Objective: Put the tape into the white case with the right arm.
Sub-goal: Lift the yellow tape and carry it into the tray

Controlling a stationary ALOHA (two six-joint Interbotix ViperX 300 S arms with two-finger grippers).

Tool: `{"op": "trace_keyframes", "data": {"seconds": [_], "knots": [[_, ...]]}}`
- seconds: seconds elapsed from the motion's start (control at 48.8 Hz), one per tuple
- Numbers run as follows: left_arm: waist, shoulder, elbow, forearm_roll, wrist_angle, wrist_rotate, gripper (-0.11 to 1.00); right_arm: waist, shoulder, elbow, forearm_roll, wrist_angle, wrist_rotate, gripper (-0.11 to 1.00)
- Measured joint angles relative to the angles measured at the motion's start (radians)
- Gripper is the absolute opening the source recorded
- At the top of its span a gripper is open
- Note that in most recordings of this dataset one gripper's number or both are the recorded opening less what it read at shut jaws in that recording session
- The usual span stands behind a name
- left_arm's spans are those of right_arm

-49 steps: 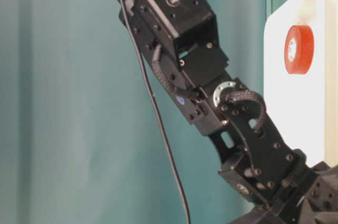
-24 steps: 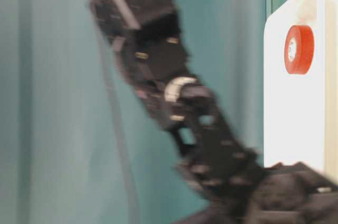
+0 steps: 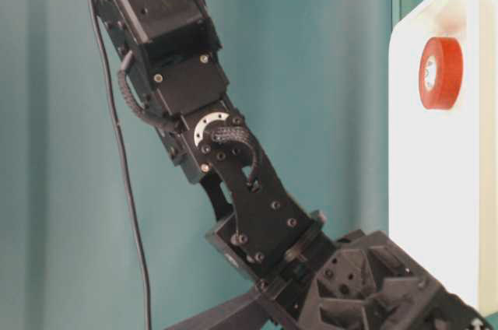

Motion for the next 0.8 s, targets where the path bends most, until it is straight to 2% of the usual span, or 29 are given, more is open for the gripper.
{"op": "trace_keyframes", "data": {"seconds": [0.184, 0.553, 0.799], "knots": [[0.000, 0.000, 0.000, 0.002, 0.002, -0.002, 0.00, -0.034, -0.002, 0.002, 0.002, 0.026, 0.000, 0.03], [0.000, 0.002, 0.000, 0.000, 0.002, 0.000, 0.00, -0.170, -0.049, 0.000, 0.002, 0.086, 0.000, 0.03], [0.000, 0.002, 0.000, 0.000, 0.002, 0.000, 0.00, -0.222, -0.049, 0.000, 0.002, 0.103, 0.000, 0.03]]}}
